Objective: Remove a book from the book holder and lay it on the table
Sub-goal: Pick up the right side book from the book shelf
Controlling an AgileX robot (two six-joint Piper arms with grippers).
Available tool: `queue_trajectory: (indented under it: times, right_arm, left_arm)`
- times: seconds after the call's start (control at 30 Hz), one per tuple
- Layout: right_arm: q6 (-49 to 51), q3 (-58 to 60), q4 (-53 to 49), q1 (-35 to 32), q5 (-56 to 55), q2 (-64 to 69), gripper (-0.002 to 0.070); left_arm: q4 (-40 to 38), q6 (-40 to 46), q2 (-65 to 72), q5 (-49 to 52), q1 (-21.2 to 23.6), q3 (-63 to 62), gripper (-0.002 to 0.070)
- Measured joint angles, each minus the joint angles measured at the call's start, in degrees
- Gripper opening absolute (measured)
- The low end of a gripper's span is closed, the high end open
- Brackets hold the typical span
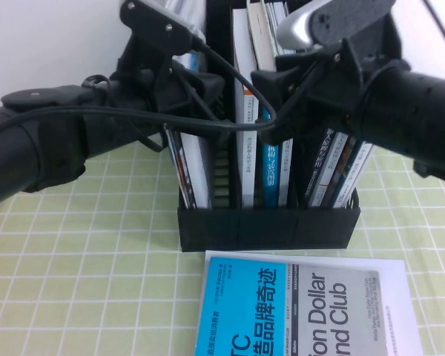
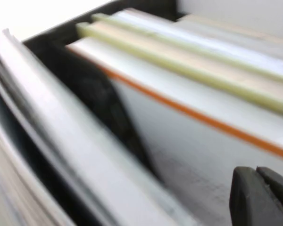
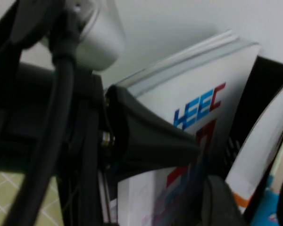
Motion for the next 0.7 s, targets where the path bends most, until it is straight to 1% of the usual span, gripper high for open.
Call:
queue_trajectory:
  times: [0.1,0.2,0.5,0.7]
  right_arm:
    - [0.63,0.0,0.0,0.0,1.01,1.47,0.0269]
    - [0.71,0.09,-0.1,0.0,2.17,2.38,0.0269]
    - [0.85,0.09,-0.1,0.0,3.7,2.92,0.0269]
    - [1.38,0.09,-0.1,0.0,5.43,2.92,0.0269]
  left_arm:
    - [-0.5,0.0,-0.34,-3.01,0.0,0.09,-0.0003]
    - [-0.76,0.86,-0.57,-3.26,0.0,0.36,-0.0003]
    - [-0.84,2.29,-1.36,-0.7,0.0,0.58,-0.0003]
    - [-0.84,3.32,-4.18,1.5,0.65,0.37,-0.0003]
